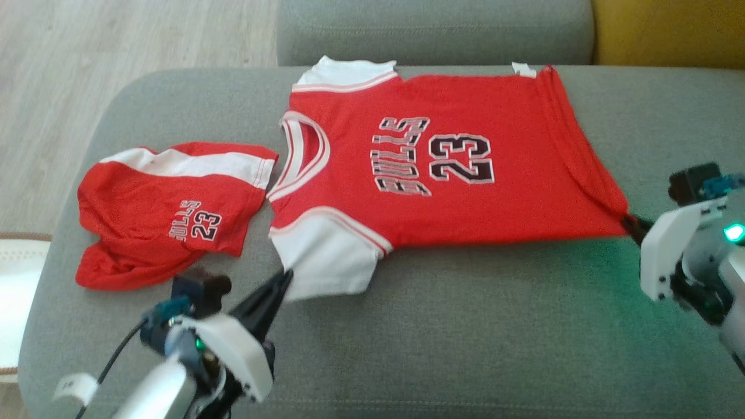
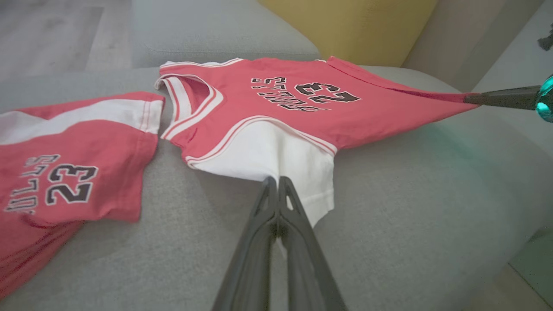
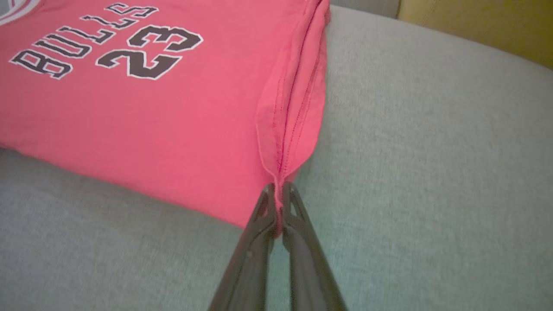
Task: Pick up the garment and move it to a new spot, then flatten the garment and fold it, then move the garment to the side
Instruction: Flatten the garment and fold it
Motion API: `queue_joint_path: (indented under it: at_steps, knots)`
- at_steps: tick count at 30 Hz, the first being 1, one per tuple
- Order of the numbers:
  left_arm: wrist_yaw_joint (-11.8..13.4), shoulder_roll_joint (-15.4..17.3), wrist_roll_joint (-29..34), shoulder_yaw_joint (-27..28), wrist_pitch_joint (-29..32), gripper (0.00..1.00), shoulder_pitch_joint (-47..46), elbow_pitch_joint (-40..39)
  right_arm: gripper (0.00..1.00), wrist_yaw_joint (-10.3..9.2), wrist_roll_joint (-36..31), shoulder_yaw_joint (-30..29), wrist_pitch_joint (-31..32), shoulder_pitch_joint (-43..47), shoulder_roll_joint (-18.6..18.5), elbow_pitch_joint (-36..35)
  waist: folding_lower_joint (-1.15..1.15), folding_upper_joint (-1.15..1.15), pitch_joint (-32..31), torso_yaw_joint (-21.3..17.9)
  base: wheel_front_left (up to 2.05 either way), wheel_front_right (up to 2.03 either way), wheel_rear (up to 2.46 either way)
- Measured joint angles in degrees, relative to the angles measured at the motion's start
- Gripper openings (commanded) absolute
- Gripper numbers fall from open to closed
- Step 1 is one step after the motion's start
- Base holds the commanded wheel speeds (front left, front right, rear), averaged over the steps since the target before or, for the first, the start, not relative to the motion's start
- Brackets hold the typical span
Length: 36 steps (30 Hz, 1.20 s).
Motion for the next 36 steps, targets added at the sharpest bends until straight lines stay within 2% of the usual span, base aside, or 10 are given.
queue_joint_path:
  at_steps: [3, 8, 17, 23, 28, 36]
  knots:
    - [0.1, 1.7, -2.6, 0.1, 3.1, 0.00, 3.7, -4.6, 0.00, 0.00, 1.5, 0.7, 3.4, 2.1, -1.6, -2.4, 0.00, 0.00, -1.0, -0.3, 0.00, 0.00, 0.00]
    - [2.2, 5.7, -4.7, 0.9, 7.4, 0.00, 8.7, -12.7, 0.00, 0.00, 3.3, 0.8, 7.4, 6.1, -4.3, -5.8, 0.00, 0.00, -2.4, -0.6, 0.00, 0.00, 0.00]
    - [4.5, 11.2, -8.2, 0.9, 15.6, 0.00, 16.5, -23.8, 0.00, 0.00, 6.8, -4.1, 19.3, 13.4, -6.7, -10.3, 0.00, 0.00, -3.5, -0.8, 0.00, 0.00, 0.00]
    - [5.6, 11.6, -7.5, 1.7, 15.5, 0.00, 15.0, -25.1, 0.00, 0.00, 4.5, -10.0, 21.5, 14.8, -6.3, -13.2, 0.00, 0.00, -2.7, -1.0, 0.00, 0.00, 0.00]
    - [5.4, 10.8, -6.4, 1.6, 15.2, 0.00, 10.2, -24.1, 0.00, 0.00, 1.1, -14.4, 24.1, 14.4, -3.9, -14.8, 0.00, 0.00, -1.4, -1.3, 0.00, 0.00, 0.00]
    - [3.0, 8.6, -3.4, 0.4, 14.7, 0.00, -0.8, -17.2, 0.00, 0.00, -6.5, -18.4, 26.7, 7.9, 0.8, -14.8, 0.00, 0.00, 2.9, -1.5, 0.00, 0.00, 0.00]
